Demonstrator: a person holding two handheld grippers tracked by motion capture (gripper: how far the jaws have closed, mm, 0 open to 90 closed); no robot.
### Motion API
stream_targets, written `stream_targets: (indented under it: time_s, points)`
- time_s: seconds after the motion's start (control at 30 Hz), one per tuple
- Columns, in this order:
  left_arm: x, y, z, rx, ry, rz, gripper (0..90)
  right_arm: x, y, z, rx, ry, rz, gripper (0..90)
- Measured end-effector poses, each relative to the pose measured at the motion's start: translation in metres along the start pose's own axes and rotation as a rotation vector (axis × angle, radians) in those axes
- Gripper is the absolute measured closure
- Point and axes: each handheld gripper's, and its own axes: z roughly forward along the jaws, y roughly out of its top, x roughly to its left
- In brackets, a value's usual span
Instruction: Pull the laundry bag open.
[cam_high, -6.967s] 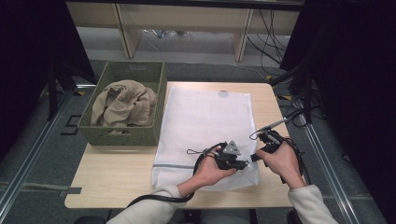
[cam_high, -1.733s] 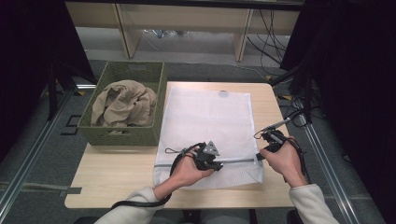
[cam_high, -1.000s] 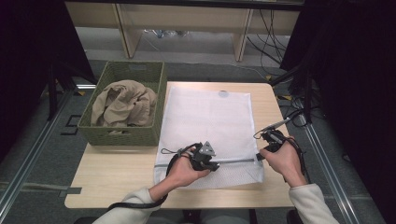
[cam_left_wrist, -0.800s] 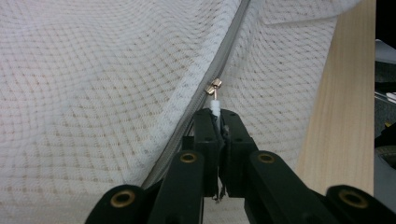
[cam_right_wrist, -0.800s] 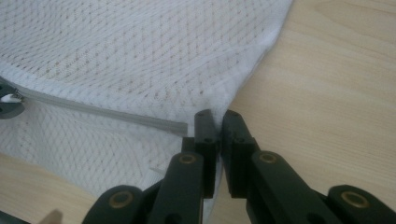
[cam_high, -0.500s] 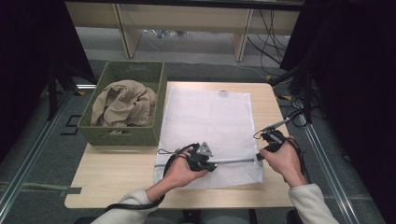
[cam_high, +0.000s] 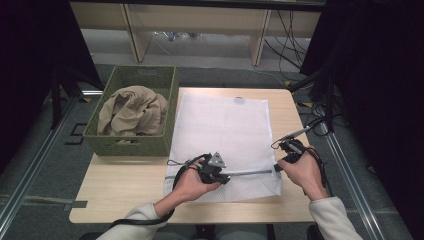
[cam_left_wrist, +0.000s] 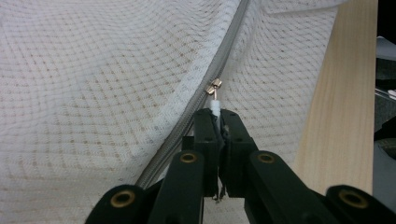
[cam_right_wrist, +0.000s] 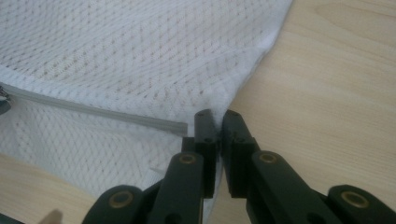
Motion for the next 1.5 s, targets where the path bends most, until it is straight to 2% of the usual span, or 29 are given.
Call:
stream_targets:
  time_s: [0.07,0.13,0.23,0.33,0.37,0.4,0.43,0.5,0.53,0.57,0.63,0.73,0.83,0.87,0.9,1.0,1.03,1.07,1.1,1.13,1.17,1.2,1.23,1.27,1.3,1.33,1.37,1.43,1.5]
  points:
    - [0.001,-0.001,-0.001,0.003,0.006,0.002,86.6,0.000,0.000,0.000,0.000,-0.004,0.002,86.6]
    - [0.001,-0.002,-0.002,0.000,0.004,-0.008,86.7,-0.003,0.000,0.002,-0.020,-0.004,-0.037,86.6]
    - [0.003,-0.004,-0.004,0.000,0.002,0.001,86.6,-0.002,0.000,0.001,-0.015,-0.004,-0.022,86.6]
    - [0.003,-0.006,-0.005,0.001,0.005,-0.020,86.6,-0.002,0.000,0.002,-0.017,-0.002,-0.026,86.5]
    - [0.003,-0.006,-0.005,-0.001,0.005,-0.025,86.6,-0.004,0.000,0.003,-0.032,0.002,-0.048,86.6]
    - [0.004,-0.006,-0.006,0.002,0.008,-0.010,86.6,-0.003,0.000,0.003,-0.027,0.005,-0.046,86.6]
    - [0.004,-0.006,-0.006,0.004,0.011,-0.012,86.7,0.001,0.000,0.001,0.005,0.000,0.014,86.6]
    - [0.004,-0.007,-0.007,0.005,0.010,-0.015,86.6,-0.001,0.000,0.001,-0.001,0.006,-0.006,86.5]
    - [0.004,-0.007,-0.007,0.006,0.010,-0.011,86.6,-0.003,0.000,0.002,-0.026,0.007,-0.045,86.6]
    - [0.004,-0.007,-0.007,0.006,0.011,-0.011,86.6,0.001,0.000,0.001,0.004,0.007,0.011,86.6]
    - [0.003,-0.008,-0.007,0.008,0.012,-0.028,86.6,0.000,0.000,0.001,0.001,0.003,0.000,86.6]
    - [0.005,-0.008,-0.008,0.013,0.016,-0.010,86.6,0.000,0.000,0.001,-0.005,0.001,0.002,86.6]
    - [0.005,-0.009,-0.010,0.022,0.018,-0.013,86.6,-0.004,0.000,0.002,-0.033,0.001,-0.043,86.6]
    - [0.005,-0.009,-0.010,0.017,0.021,-0.016,86.6,0.000,0.000,0.000,-0.005,-0.007,0.006,86.6]
    - [0.006,-0.009,-0.010,0.010,0.019,-0.025,86.7,0.001,0.000,0.000,-0.005,-0.006,0.014,86.6]
    - [0.007,-0.010,-0.012,0.022,0.027,-0.022,86.7,0.000,0.000,0.000,-0.012,-0.004,0.003,86.6]
    - [0.006,-0.011,-0.011,0.011,0.028,-0.045,86.6,0.000,0.000,0.000,-0.011,-0.007,0.003,86.6]
    - [0.009,-0.011,-0.015,0.050,0.032,-0.003,86.6,-0.001,0.000,0.000,-0.013,-0.008,-0.001,86.6]
    - [0.007,-0.013,-0.014,0.022,0.042,-0.046,86.6,-0.001,0.000,0.000,-0.016,-0.012,0.001,86.6]
    - [0.011,-0.013,-0.016,0.047,0.043,-0.006,86.7,-0.001,0.000,0.000,-0.014,-0.011,0.003,86.6]
    - [0.011,-0.014,-0.017,0.044,0.041,-0.023,86.7,-0.001,0.000,-0.001,-0.016,-0.011,0.006,86.6]
    - [0.013,-0.014,-0.019,0.061,0.042,0.002,86.7,-0.001,0.000,0.000,-0.012,-0.013,0.007,86.6]
    - [0.011,-0.014,-0.018,0.038,0.045,-0.034,86.7,-0.001,0.000,0.000,-0.015,-0.013,0.003,86.6]
    - [0.011,-0.015,-0.018,0.018,0.042,-0.038,86.6,-0.001,0.000,0.000,-0.016,-0.011,0.000,86.6]
    - [0.013,-0.015,-0.021,0.058,0.044,-0.006,86.7,-0.001,0.000,0.000,-0.014,-0.015,0.002,86.6]
    - [0.013,-0.015,-0.021,0.049,0.044,-0.022,86.7,0.000,0.000,0.000,-0.013,-0.018,0.002,86.6]
    - [0.011,-0.016,-0.019,0.010,0.050,-0.058,86.7,-0.001,0.000,0.000,-0.016,-0.013,-0.002,86.6]
    - [0.014,-0.017,-0.023,0.055,0.049,-0.020,86.7,-0.001,0.000,0.000,-0.015,-0.018,0.001,86.6]
    - [0.016,-0.019,-0.026,0.058,0.055,-0.015,86.6,-0.001,0.000,-0.001,-0.017,-0.017,0.007,86.6]
